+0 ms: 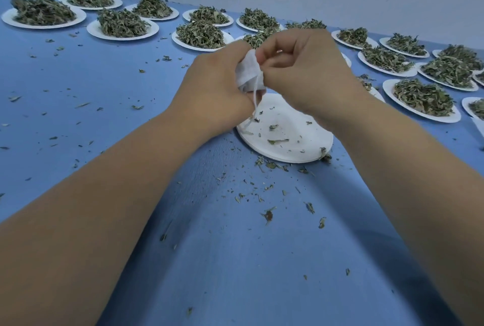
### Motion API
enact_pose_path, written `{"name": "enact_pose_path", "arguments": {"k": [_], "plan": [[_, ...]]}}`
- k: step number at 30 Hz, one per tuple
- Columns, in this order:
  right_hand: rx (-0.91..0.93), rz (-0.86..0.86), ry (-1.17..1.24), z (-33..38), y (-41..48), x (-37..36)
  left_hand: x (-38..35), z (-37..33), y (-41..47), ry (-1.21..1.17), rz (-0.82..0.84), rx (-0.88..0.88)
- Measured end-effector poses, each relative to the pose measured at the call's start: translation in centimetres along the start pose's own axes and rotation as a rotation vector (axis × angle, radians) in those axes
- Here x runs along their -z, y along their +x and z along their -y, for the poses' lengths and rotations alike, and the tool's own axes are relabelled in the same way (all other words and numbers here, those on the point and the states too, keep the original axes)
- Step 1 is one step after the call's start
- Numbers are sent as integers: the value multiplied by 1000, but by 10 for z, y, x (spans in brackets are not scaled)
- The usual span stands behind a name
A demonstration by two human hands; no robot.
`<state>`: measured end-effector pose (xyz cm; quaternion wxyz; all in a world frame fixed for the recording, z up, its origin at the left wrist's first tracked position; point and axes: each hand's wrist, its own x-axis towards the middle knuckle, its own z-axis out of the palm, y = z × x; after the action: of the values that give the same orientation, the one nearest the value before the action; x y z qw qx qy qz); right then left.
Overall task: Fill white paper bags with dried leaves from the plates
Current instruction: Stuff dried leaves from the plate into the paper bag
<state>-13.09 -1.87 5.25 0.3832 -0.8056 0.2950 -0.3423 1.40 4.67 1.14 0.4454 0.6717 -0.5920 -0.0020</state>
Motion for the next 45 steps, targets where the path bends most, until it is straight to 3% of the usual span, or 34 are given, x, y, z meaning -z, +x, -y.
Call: {"name": "enact_pose_path", "arguments": {"k": [5, 7, 9, 11, 13, 17, 22, 30, 35, 40, 45], "plan": [[92, -62, 79, -5, -2, 16, 16, 7, 9, -71, -167, 79], [39, 21, -165, -10, -4, 24, 20, 7, 11, -100, -237, 78], [-10, 265, -472, -15, -10, 24, 20, 8, 13, -104, -267, 100], [-32, 476, -633, -18, -17, 19, 18, 9, 14, -106, -232, 135], [-1, 567, -637, -19, -25, 13, 17, 12, 14, -101, -165, 169], [53, 571, -672, -13, -32, 21, 11, 16, 12, 0, 23, 162], [141, 603, -775, -6, -42, 29, -3, 11, 0, 156, 183, 29], [245, 435, -693, -13, -71, 38, -10, 13, -1, 276, 199, -37], [189, 289, -562, -18, -79, 33, -11, 15, -1, 283, 203, -28], [73, 247, -466, -18, -77, 31, -12, 15, -1, 267, 196, -16], [33, -61, -218, -5, -53, 34, -9, 15, -1, 179, 122, 0]]}}
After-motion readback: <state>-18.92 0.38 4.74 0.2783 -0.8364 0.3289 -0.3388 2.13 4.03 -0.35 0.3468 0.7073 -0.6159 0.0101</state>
